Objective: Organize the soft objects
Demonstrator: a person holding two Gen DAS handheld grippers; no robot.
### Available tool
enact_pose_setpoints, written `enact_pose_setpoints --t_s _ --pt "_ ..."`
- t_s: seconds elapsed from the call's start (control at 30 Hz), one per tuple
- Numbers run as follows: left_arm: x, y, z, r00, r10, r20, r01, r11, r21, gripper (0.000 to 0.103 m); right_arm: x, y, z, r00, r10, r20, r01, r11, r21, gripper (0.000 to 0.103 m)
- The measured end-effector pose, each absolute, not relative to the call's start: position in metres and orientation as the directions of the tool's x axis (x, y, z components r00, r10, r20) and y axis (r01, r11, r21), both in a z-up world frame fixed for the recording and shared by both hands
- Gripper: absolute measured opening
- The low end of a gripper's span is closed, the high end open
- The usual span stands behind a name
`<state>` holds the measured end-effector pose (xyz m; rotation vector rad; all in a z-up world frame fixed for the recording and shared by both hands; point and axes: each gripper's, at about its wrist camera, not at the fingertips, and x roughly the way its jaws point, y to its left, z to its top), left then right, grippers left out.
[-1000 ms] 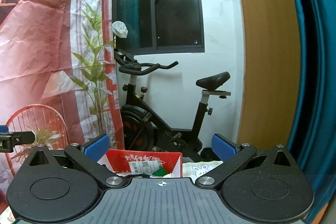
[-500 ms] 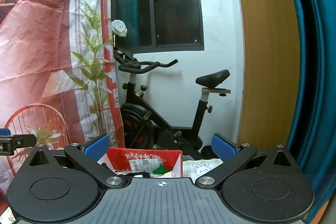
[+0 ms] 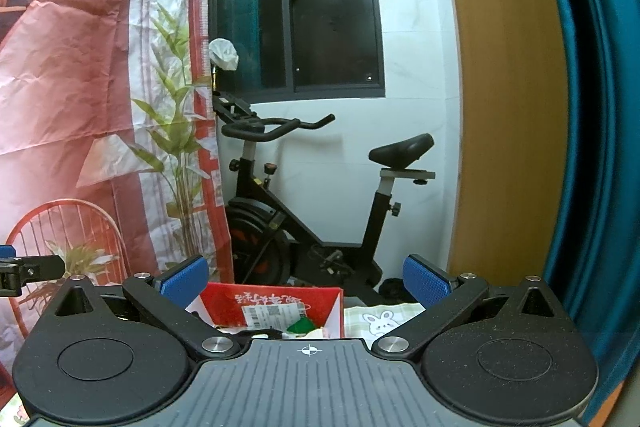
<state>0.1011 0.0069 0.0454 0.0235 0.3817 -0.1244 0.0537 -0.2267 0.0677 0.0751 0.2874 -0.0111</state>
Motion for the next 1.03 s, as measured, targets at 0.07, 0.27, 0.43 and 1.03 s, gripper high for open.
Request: enact_pose_setpoints --t_s 0.07,0.27,0.43,1.03 --pt "0.1009 0.007 0.0454 0.921 -0.116 -0.372 0.124 0.992 -0.002 0.103 0.0536 -0.2265 0.0677 0.959 -0.001 -0.284 0.022 0.997 0.072 0.103" --pt "0.1001 0.0071 0.0462 0.92 -0.118 -0.373 0.124 0.992 -0.008 0.103 0.0541 -0.2282 0.0675 0.959 -0.002 -0.284 0.023 0.997 0.071 0.103" --pt "0.1006 0.0074 0.0463 0.919 -0.12 -0.375 0.125 0.992 -0.011 0.103 0.0543 -0.2288 0.0675 0.959 -0.002 -0.284 0.023 0.997 0.071 0.103" --pt "0.1017 0.0072 0.044 0.916 -0.118 -0.383 0.116 0.993 -0.028 0.103 0.0536 -0.2291 0.0679 0.958 -0.001 -0.286 0.022 0.997 0.07 0.103"
